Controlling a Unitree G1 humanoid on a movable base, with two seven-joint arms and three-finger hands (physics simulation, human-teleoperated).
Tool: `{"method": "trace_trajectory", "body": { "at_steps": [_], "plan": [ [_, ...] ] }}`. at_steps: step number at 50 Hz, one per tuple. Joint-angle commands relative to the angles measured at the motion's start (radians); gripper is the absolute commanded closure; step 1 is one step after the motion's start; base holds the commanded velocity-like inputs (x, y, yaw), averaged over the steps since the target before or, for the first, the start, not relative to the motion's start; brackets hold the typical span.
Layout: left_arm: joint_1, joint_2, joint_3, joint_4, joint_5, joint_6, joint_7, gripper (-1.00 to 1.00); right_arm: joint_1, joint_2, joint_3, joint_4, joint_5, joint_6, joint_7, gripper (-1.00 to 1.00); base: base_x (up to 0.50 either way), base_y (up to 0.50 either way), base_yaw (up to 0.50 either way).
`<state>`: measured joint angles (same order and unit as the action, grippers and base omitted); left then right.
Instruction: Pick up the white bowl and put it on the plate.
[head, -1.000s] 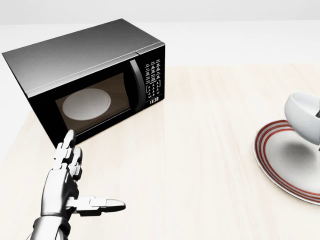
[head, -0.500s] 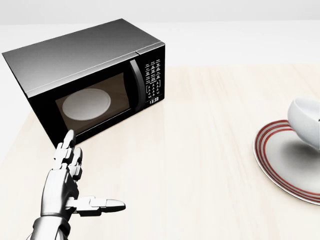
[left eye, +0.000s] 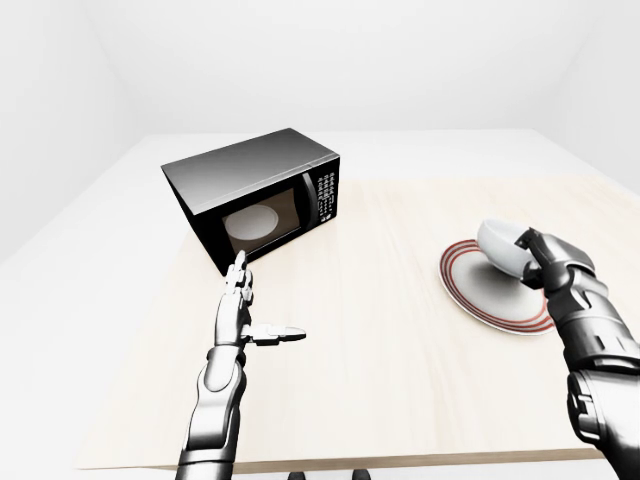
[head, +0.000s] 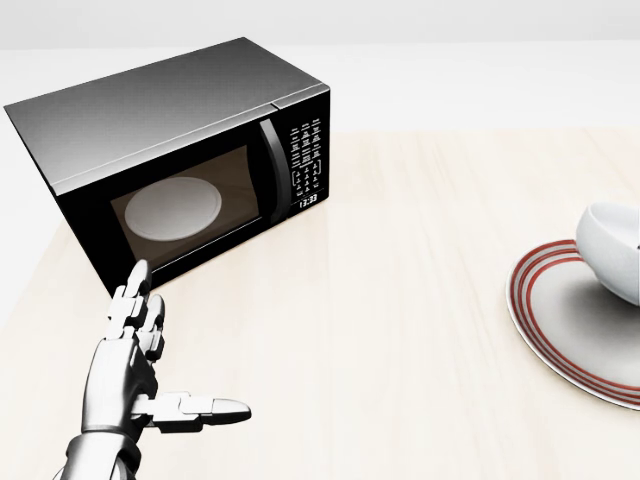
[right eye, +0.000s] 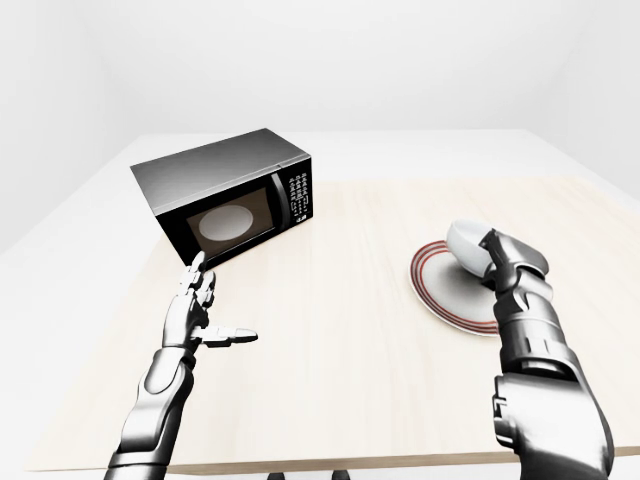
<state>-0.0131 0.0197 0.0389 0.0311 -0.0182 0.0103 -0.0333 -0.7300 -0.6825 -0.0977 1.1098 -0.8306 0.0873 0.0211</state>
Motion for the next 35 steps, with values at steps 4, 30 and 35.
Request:
{"method": "trace_trajectory", "body": {
  "at_steps": [4, 30, 35],
  "plan": [
    [-0.001, 0.000, 0.000, 0.003, 0.000, -0.002, 0.000, -1.00, -0.006, -0.004, -0.005, -0.008, -0.076, 0.000, -0.014, 1.00, 0.00, 0.00, 0.00],
    [-0.001, 0.000, 0.000, 0.003, 0.000, -0.002, 0.000, -1.00, 0.150, -0.020, -0.109, -0.431, -0.052, 0.000, 0.232, -1.00, 0.00, 0.00, 0.00],
    [-0.001, 0.000, 0.000, 0.003, 0.000, -0.002, 0.000, -1.00, 0.210, -0.027, -0.194, -0.677, -0.033, 0.000, 0.376, -1.00, 0.00, 0.00, 0.00]
  ]
}}
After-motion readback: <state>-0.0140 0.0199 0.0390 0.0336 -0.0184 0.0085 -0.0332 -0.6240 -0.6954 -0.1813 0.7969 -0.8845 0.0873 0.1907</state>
